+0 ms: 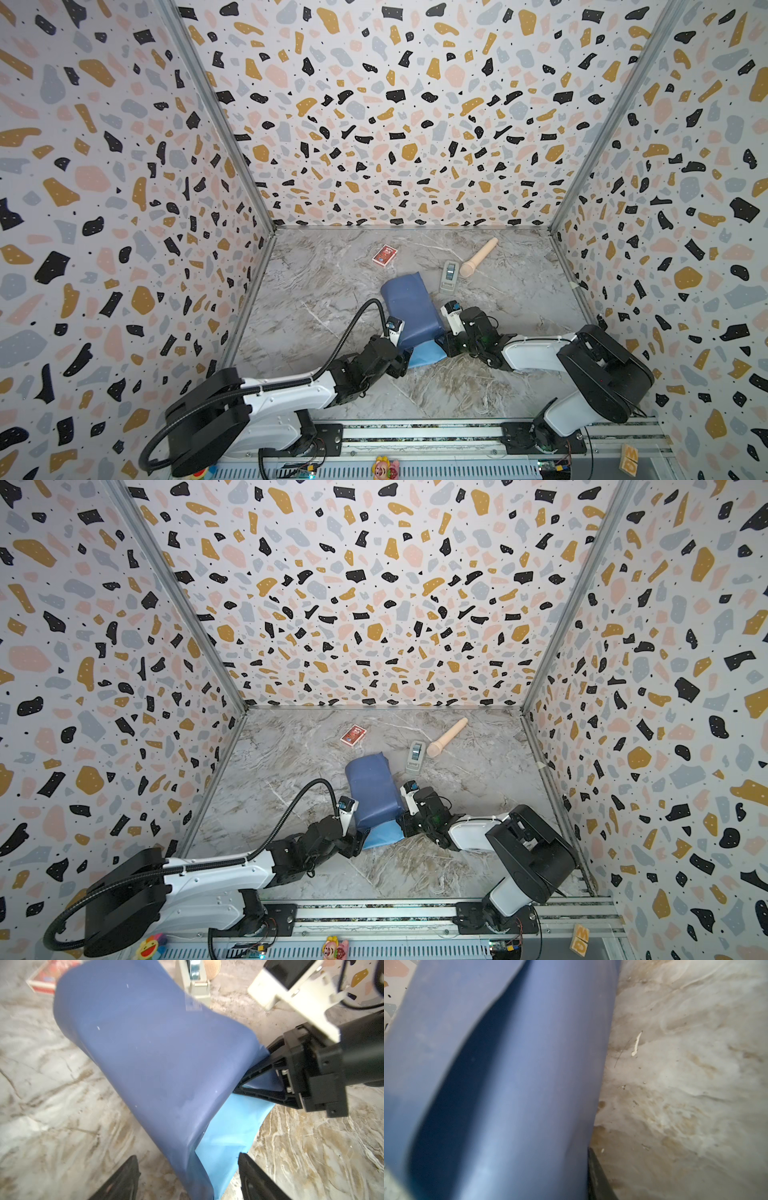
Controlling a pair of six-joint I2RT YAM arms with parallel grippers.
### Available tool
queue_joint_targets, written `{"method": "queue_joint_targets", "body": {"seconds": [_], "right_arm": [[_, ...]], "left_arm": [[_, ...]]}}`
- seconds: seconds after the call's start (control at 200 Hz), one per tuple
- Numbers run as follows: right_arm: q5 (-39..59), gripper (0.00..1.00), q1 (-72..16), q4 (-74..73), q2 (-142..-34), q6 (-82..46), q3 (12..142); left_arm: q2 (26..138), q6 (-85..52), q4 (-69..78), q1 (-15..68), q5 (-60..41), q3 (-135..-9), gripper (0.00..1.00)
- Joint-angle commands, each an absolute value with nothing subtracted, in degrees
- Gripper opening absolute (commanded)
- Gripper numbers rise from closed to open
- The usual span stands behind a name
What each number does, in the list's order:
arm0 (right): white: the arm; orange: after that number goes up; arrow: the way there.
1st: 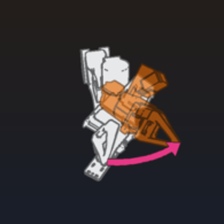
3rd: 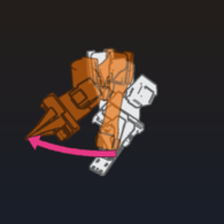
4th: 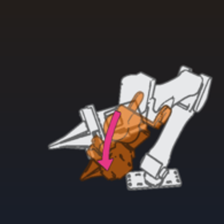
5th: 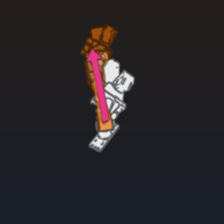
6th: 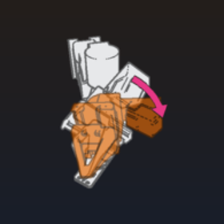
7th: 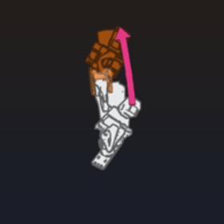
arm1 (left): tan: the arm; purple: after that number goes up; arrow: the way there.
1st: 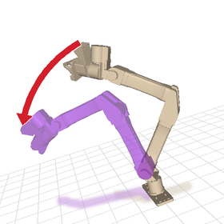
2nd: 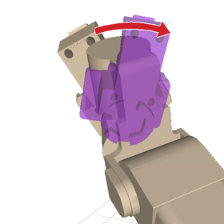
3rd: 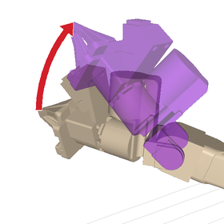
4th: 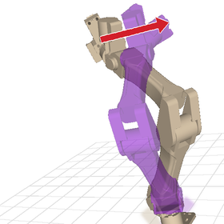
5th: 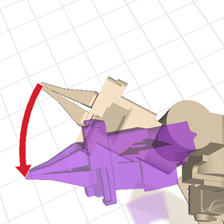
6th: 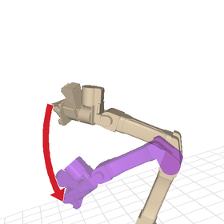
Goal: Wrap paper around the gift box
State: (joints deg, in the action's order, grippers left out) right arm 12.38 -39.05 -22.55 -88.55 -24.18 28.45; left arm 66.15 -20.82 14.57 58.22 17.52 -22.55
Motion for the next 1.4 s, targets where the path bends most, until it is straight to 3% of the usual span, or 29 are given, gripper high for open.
{"method": "queue_joint_targets", "body": {"seconds": [0.0, 0.25, 0.471, 0.991, 1.206, 1.397], "right_arm": [[11.93, 0.23, -38.76, -21.80, -88.39, -23.78, 29.07], [12.11, 0.23, -38.71, -21.63, -88.81, -23.36, 29.36], [12.39, 0.22, -38.68, -21.73, -88.53, -23.39, 29.21], [12.13, 0.22, -38.70, -21.40, -87.85, -23.26, 29.00], [12.39, 0.22, -38.33, -21.03, -87.71, -23.06, 29.20], [13.74, 0.29, -37.92, -20.37, -85.98, -22.34, 29.20]], "left_arm": [[63.26, -6.27, 17.52, 58.28, 17.88, -24.05, 0.76], [64.80, 20.58, 20.46, 58.35, 15.00, -26.35, 0.73], [71.58, 33.03, 20.19, 57.96, 11.79, -29.31, 0.70], [83.94, 40.62, 22.03, 55.63, 12.13, -33.39, 0.53], [85.57, 41.22, 22.74, 55.63, 10.99, -31.71, 0.52], [86.29, 41.89, 22.54, 55.63, 11.07, -32.01, 0.48]]}}
